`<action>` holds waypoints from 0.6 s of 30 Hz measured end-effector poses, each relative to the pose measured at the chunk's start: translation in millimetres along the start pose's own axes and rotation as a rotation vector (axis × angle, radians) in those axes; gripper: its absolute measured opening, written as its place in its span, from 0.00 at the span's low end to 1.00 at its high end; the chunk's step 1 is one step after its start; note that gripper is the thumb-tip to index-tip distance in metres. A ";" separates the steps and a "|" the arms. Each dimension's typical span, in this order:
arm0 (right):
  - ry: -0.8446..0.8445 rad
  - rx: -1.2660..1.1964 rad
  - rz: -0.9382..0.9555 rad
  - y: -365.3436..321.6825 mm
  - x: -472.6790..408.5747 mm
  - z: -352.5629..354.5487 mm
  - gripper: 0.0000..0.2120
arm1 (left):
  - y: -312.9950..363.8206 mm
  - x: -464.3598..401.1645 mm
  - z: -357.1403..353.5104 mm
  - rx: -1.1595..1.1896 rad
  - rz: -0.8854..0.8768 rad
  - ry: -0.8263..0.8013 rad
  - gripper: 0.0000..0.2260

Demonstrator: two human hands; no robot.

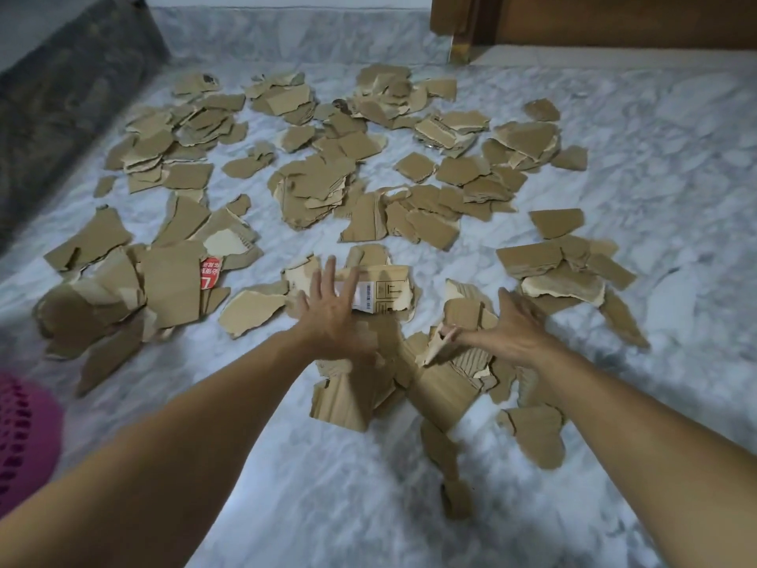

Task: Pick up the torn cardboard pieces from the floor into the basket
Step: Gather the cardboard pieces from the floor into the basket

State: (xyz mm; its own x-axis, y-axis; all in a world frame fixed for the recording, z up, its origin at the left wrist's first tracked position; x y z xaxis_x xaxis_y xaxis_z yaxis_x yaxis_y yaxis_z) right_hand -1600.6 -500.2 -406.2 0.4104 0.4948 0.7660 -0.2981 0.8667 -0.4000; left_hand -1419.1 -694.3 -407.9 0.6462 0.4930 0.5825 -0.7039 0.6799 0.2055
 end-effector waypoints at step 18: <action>0.078 0.381 0.127 -24.6 8.2 -27.3 0.57 | 4.8 -18.9 5.0 -0.340 0.011 -0.117 0.66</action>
State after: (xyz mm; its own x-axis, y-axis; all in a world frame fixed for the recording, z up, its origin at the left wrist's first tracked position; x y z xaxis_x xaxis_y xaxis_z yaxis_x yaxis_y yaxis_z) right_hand -1566.4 -515.8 -403.7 0.4092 0.6124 0.6764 -0.6425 0.7198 -0.2629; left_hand -1436.2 -703.0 -414.0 0.5876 0.4490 0.6731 -0.5592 0.8266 -0.0633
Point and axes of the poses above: each hand's wrist, its own x-axis away from the middle knuckle, its own z-axis out of the back of the hand, y = z × x, the point moved 4 cm from there along -x, towards the middle knuckle, and after that the axes turned 13 degrees about -y, right-handed, at the moved point
